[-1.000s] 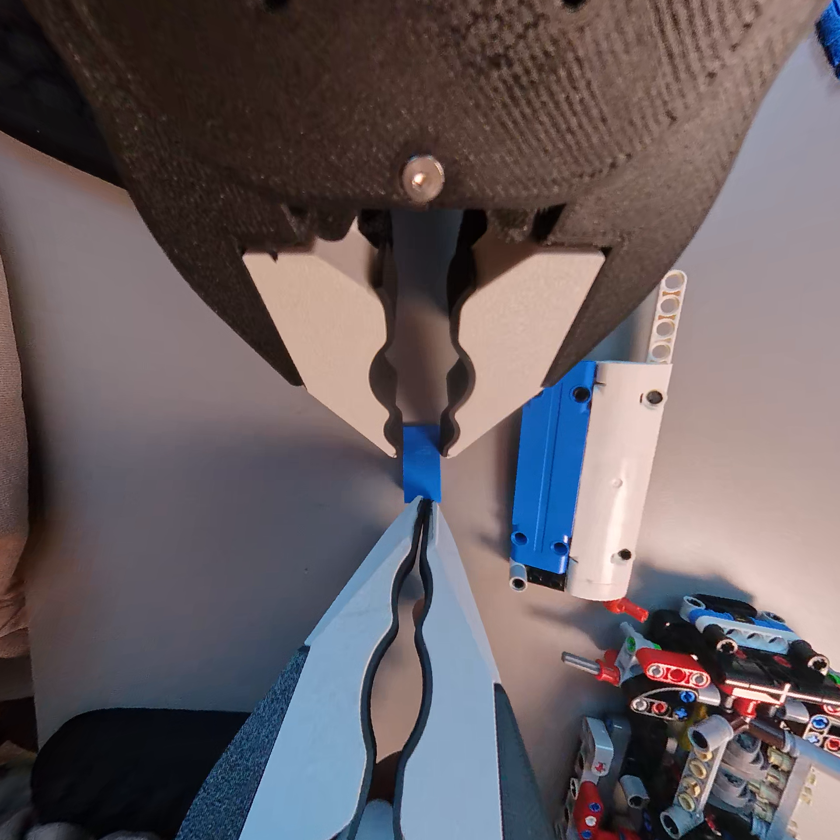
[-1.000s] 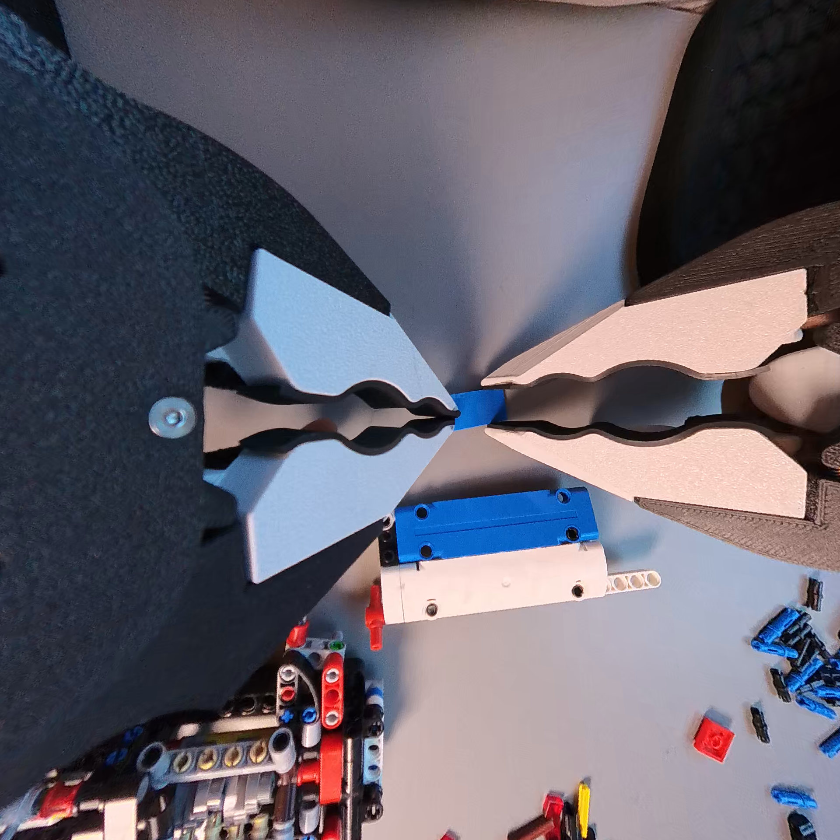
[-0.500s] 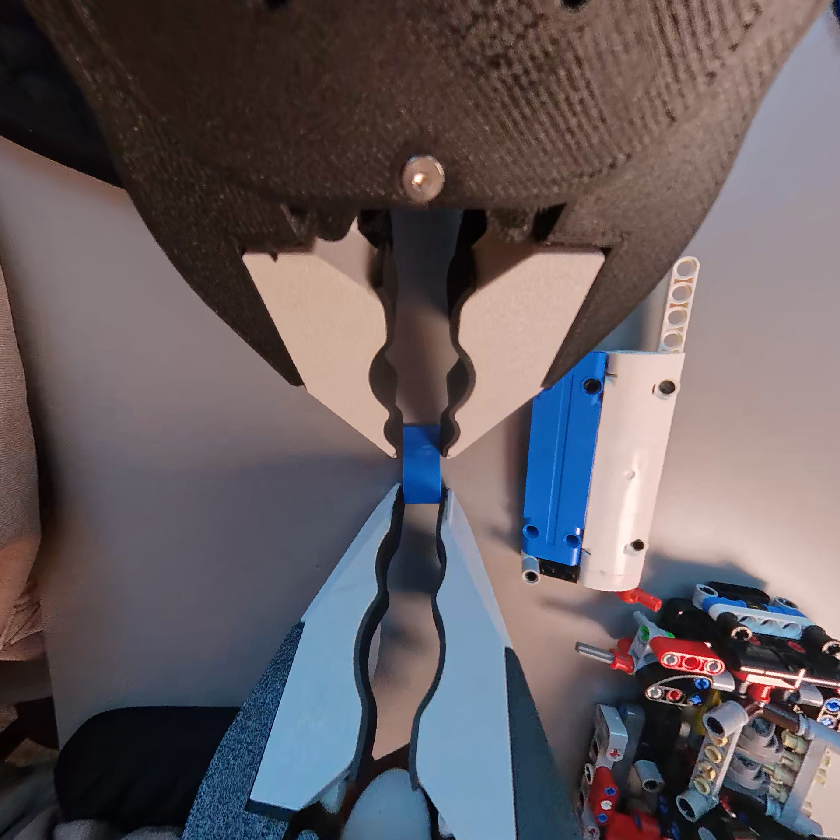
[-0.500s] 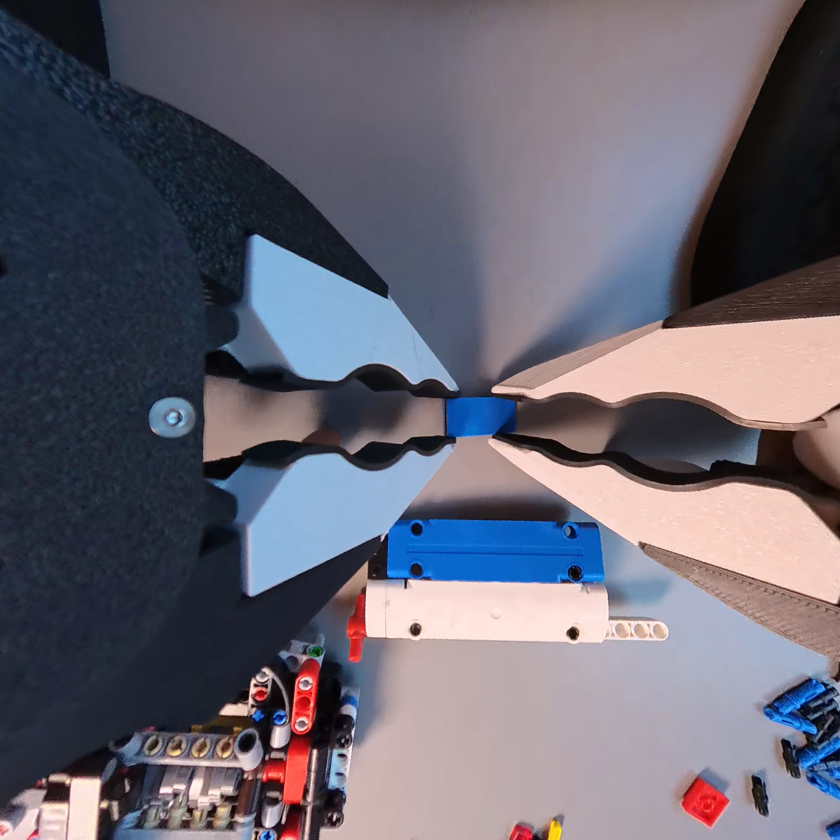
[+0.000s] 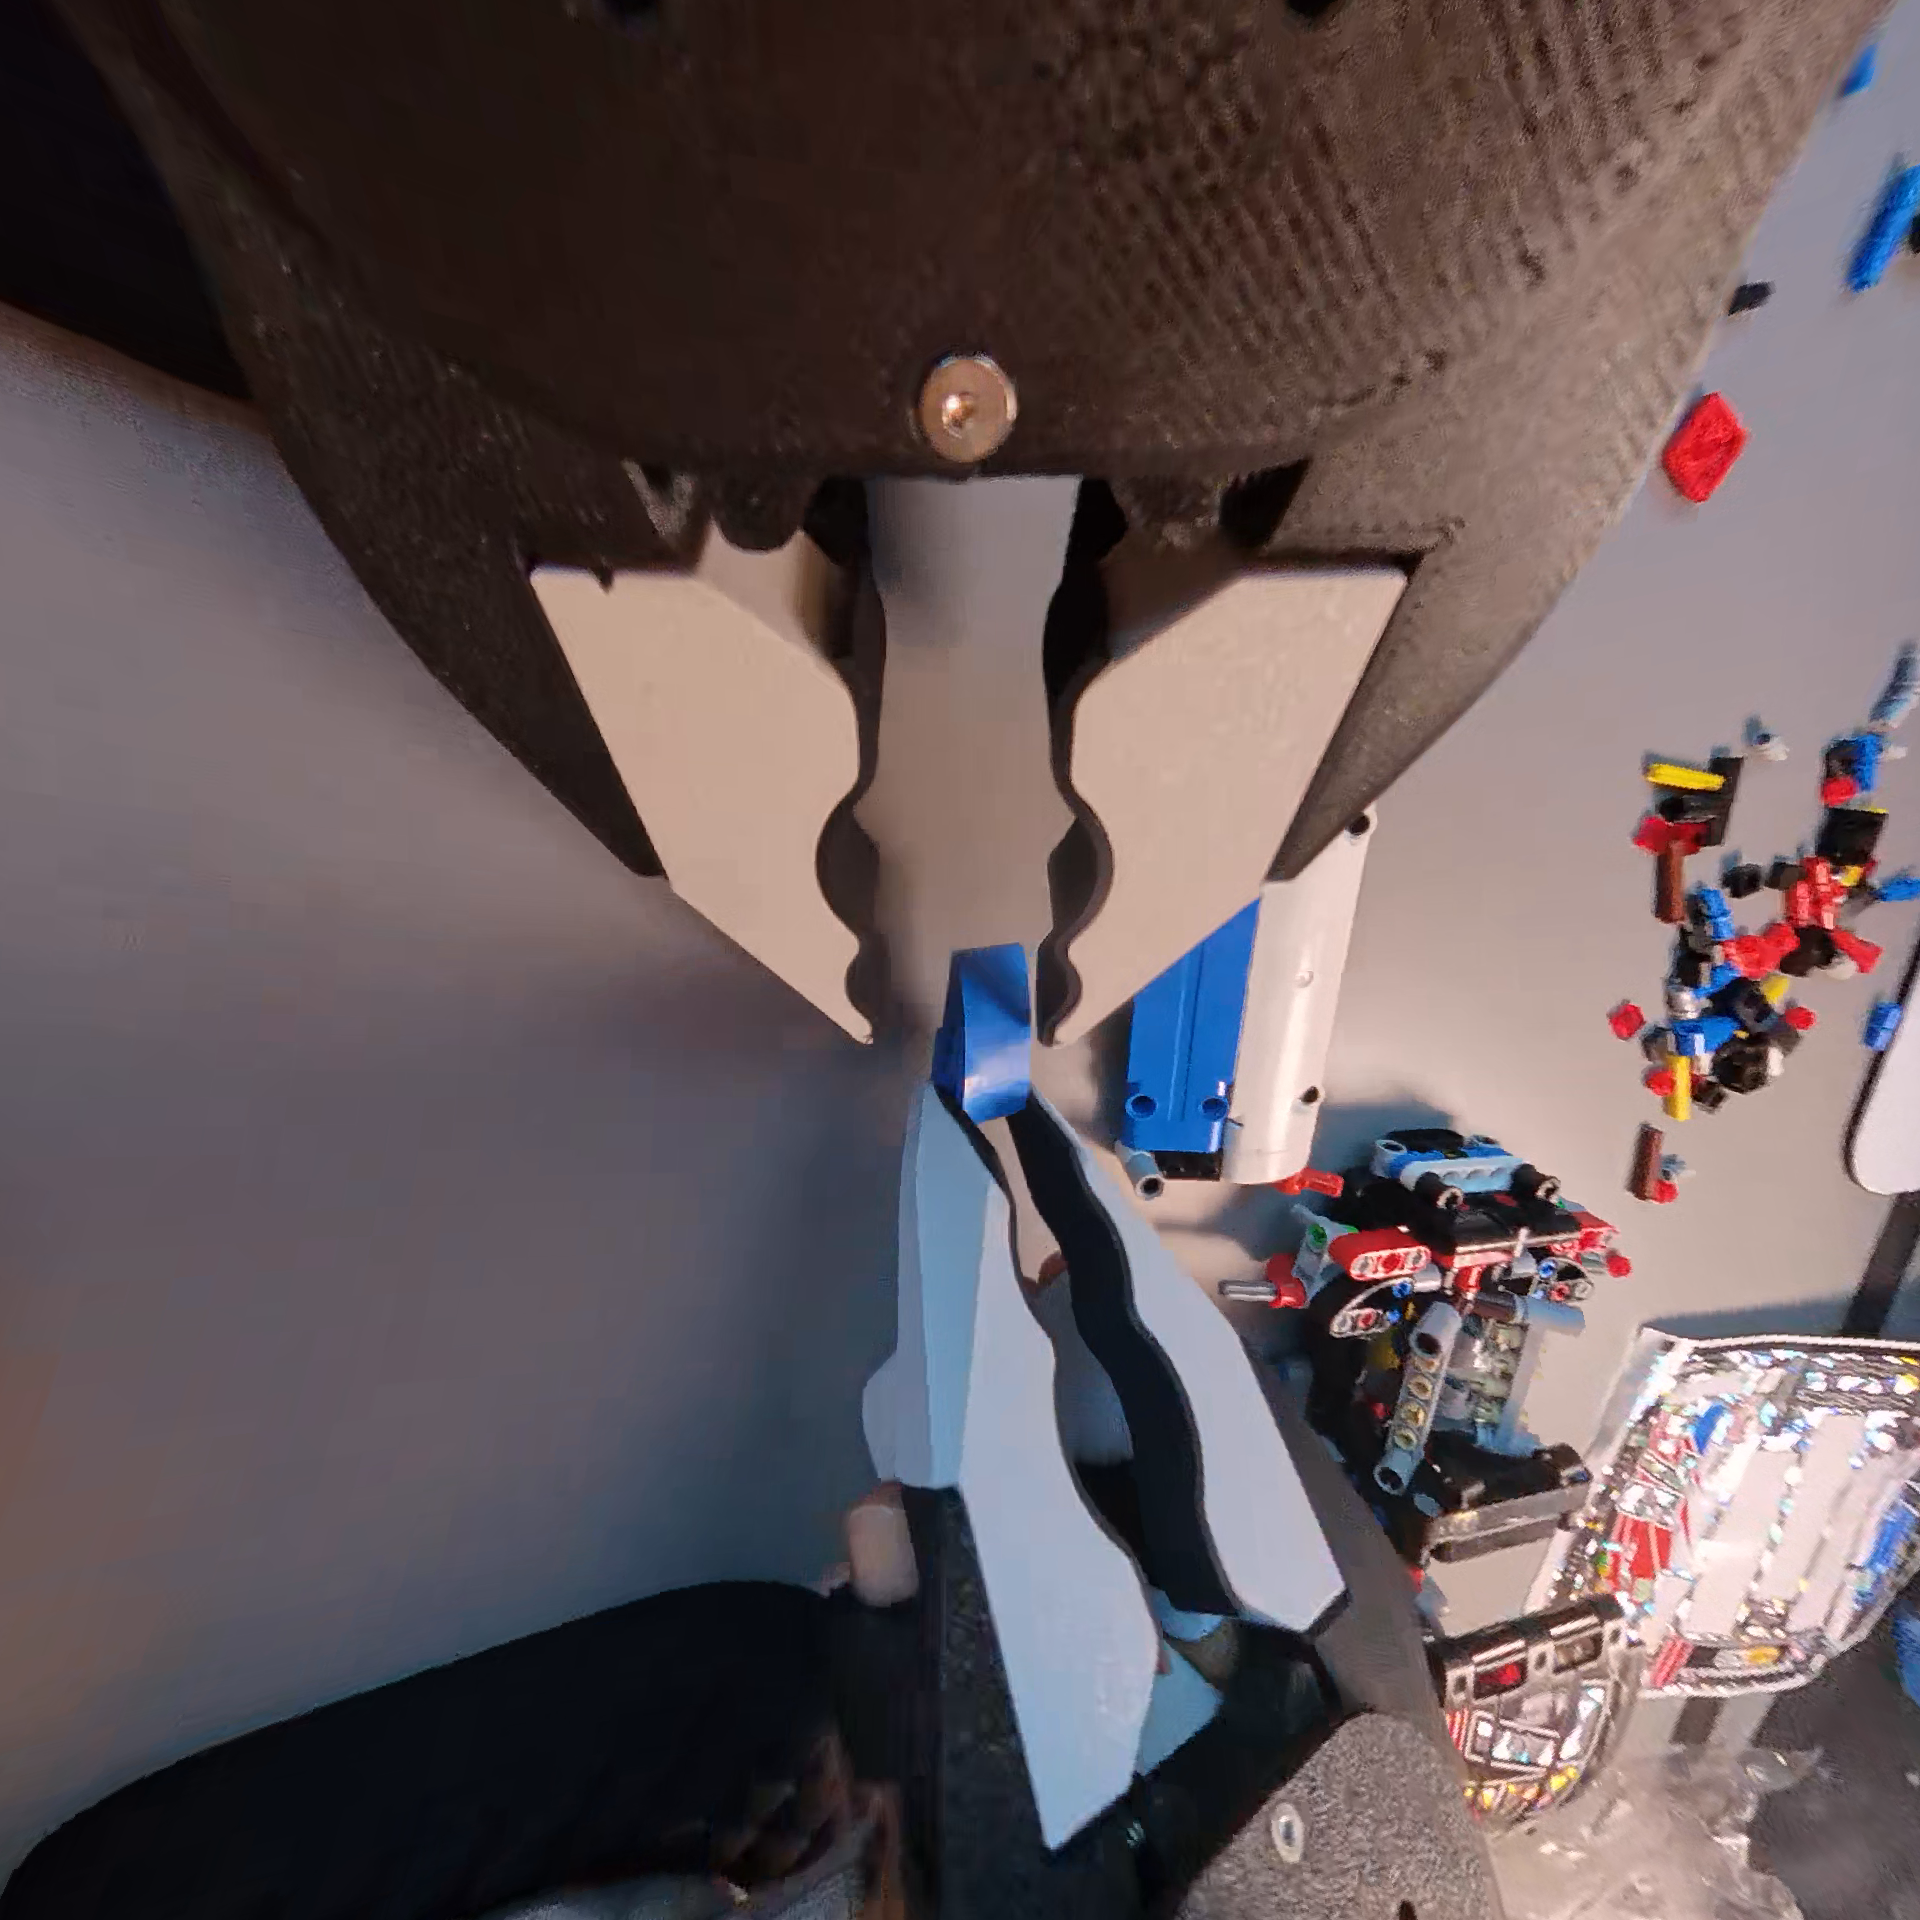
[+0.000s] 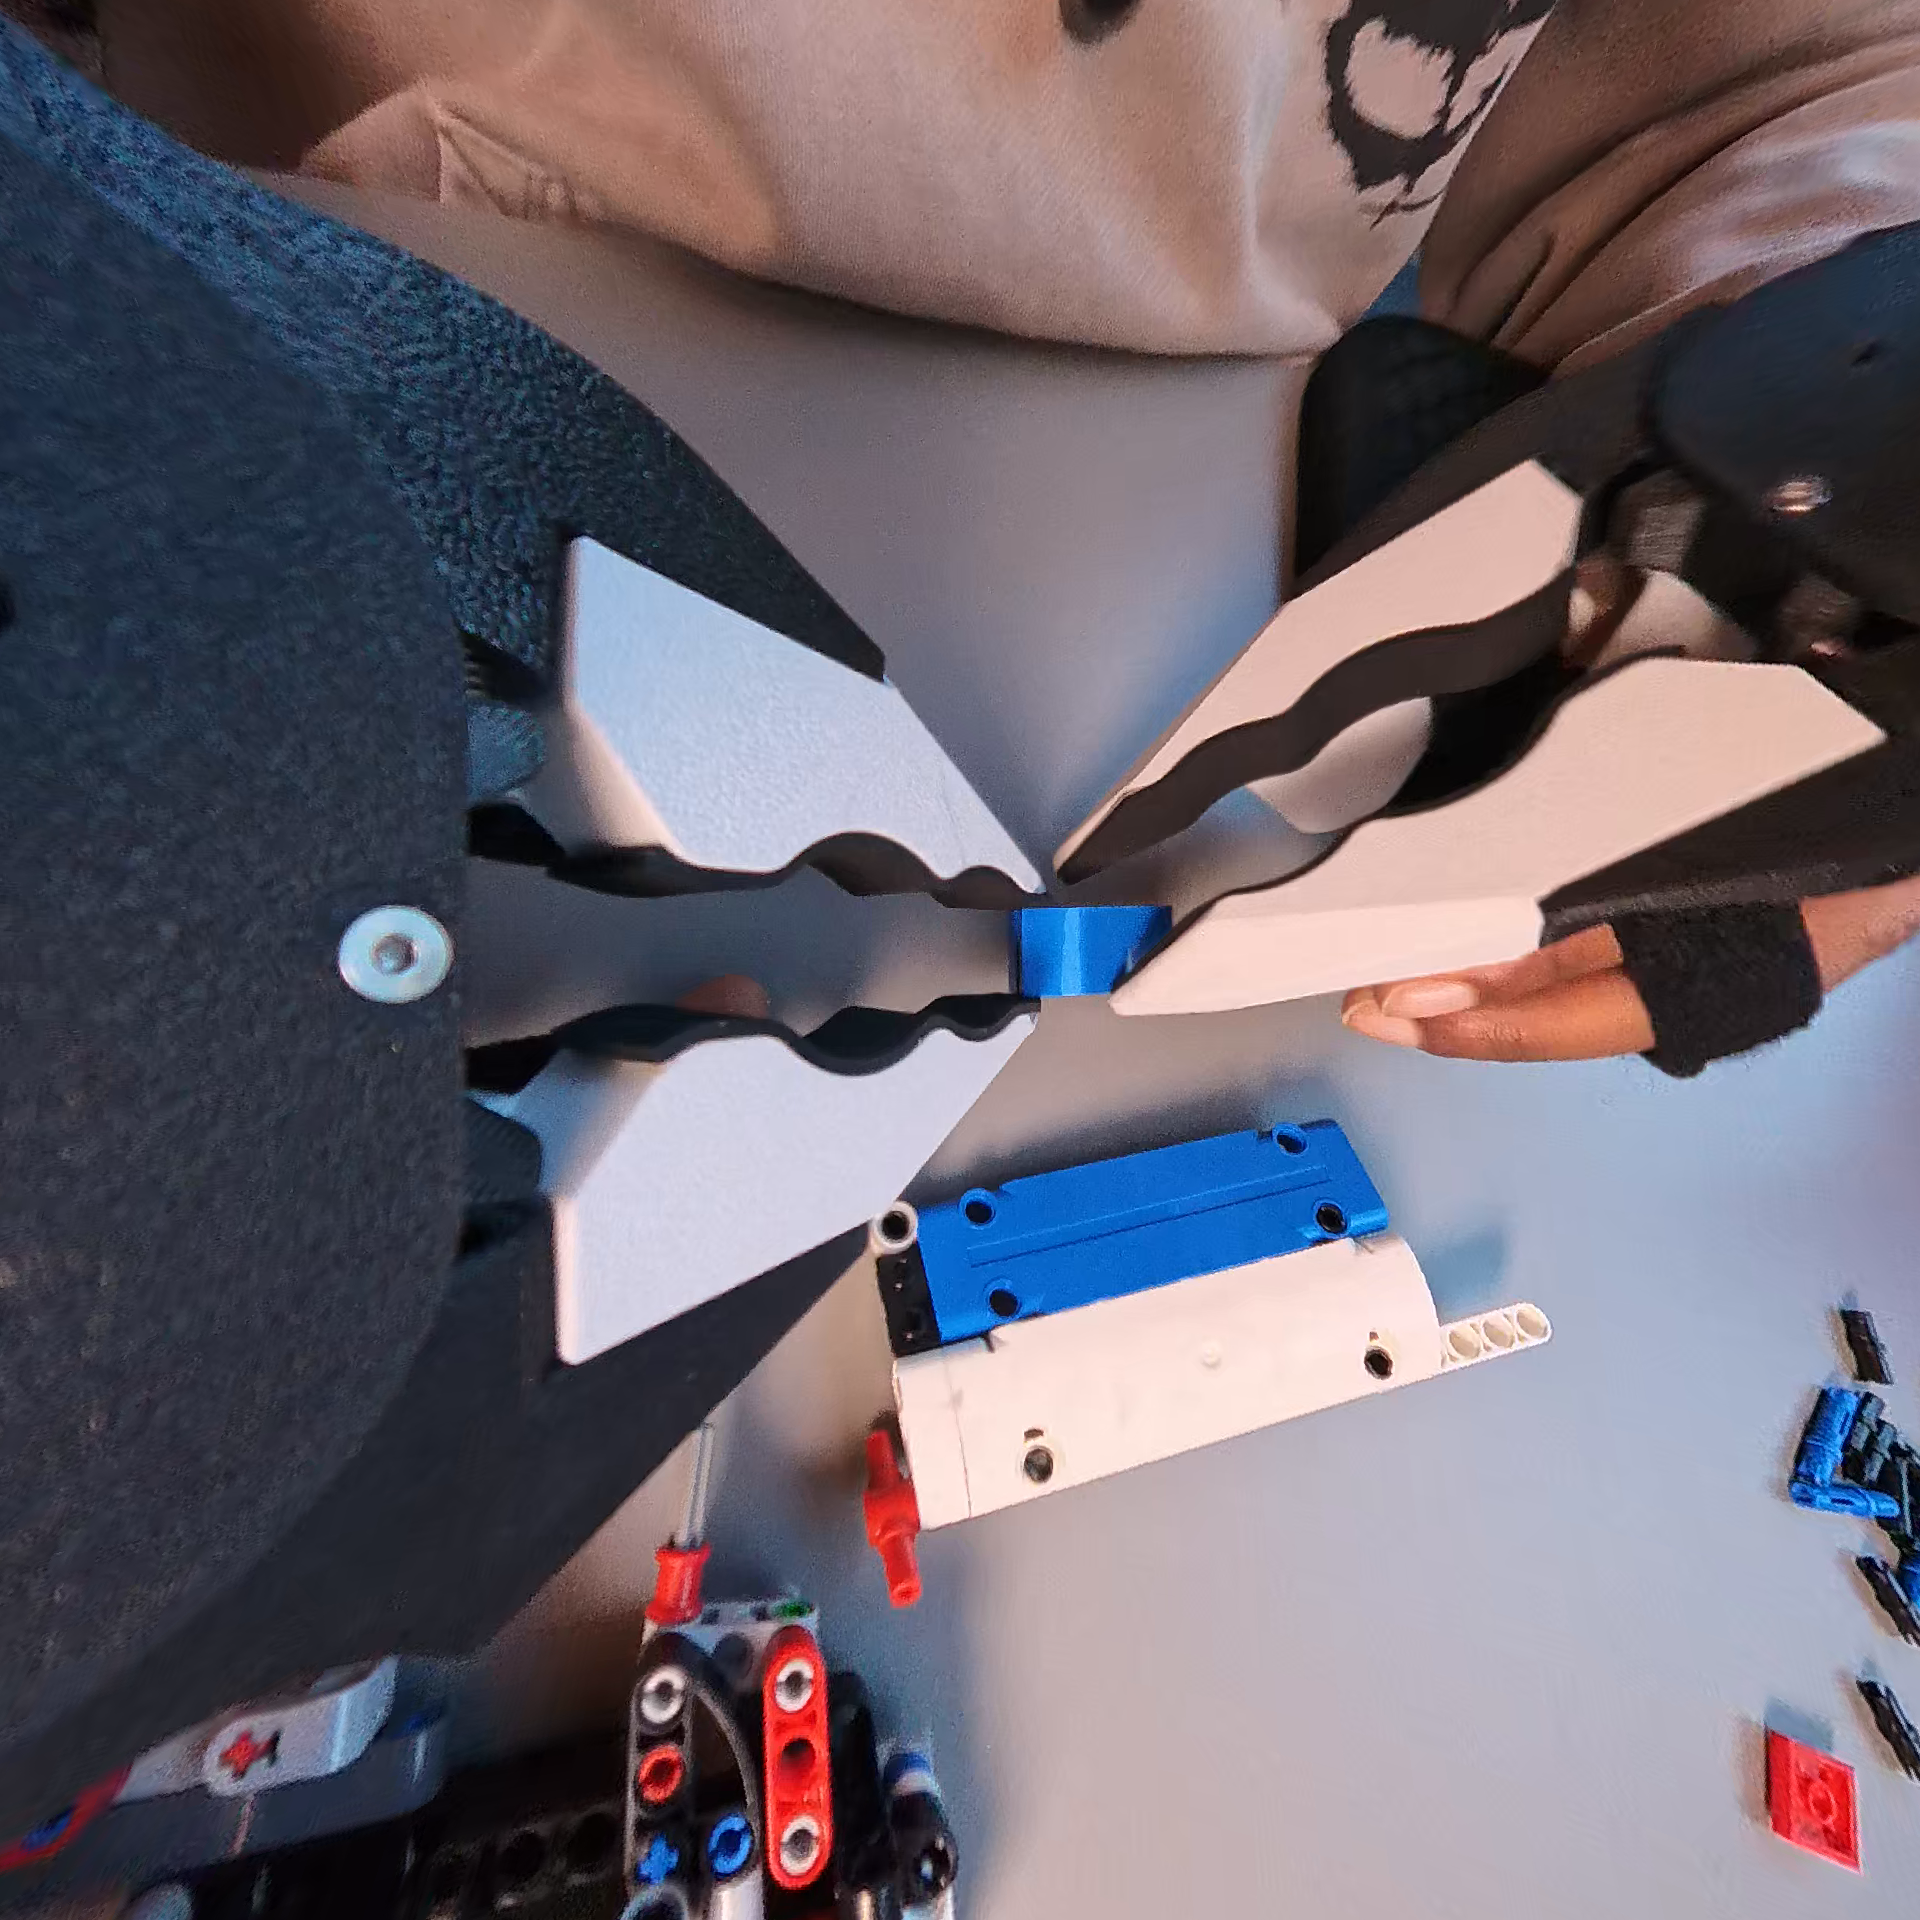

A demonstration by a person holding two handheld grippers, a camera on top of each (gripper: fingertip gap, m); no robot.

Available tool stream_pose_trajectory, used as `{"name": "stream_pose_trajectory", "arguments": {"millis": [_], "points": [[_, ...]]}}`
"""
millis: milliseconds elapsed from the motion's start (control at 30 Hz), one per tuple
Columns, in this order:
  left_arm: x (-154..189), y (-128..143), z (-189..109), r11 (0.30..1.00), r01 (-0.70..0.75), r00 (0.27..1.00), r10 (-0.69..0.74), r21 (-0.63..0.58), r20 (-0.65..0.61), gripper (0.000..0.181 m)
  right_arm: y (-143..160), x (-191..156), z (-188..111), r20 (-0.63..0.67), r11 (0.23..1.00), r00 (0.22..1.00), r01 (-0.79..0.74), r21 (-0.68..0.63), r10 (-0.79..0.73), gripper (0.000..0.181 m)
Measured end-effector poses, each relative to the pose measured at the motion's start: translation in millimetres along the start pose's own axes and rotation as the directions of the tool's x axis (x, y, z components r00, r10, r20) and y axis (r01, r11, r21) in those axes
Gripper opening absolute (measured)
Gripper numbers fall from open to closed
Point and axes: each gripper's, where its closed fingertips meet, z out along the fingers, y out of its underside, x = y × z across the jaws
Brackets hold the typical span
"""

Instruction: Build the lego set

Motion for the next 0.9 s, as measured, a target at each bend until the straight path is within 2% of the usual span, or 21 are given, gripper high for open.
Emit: {"name": "stream_pose_trajectory", "arguments": {"millis": [200,333,500,633,733,767,833,900], "points": [[-10,-4,-2,0.984,-0.175,0.971,0.177,-0.027,0.161,0.013,-9,-3,-5,0.106,0.981,0.98,-0.176,0.08,0.167,0.013],[-7,-17,-11,0.96,-0.279,0.942,0.269,0.023,0.2,0.009,-17,-16,-12,0.254,0.952,0.937,-0.277,0.13,0.239,0.013],[-5,-40,-34,0.936,-0.299,0.939,0.254,0.184,0.233,0.007,-39,-36,-29,0.418,0.912,0.882,-0.337,0.234,0.219,0.013],[-5,-52,-46,0.925,-0.246,0.958,0.187,0.288,0.216,0.007,-54,-47,-36,0.451,0.892,0.878,-0.326,0.313,0.163,0.016],[-9,-55,-54,0.919,-0.164,0.979,0.106,0.358,0.177,0.007,-61,-51,-42,0.421,0.886,0.902,-0.269,0.378,0.094,0.025],[-10,-56,-56,0.916,-0.132,0.985,0.077,0.379,0.157,0.007,-64,-50,-45,0.371,0.881,0.928,-0.209,0.425,0.041,0.03],[-11,-57,-60,0.905,-0.054,0.995,0.014,0.421,0.098,0.007,-68,-44,-49,0.144,0.868,0.982,0.036,0.495,-0.123,0.035],[-12,-58,-63,0.895,0.002,0.998,-0.031,0.447,0.057,0.007,-73,-45,-52,-0.086,0.821,0.957,0.284,0.496,-0.279,0.032]]}}
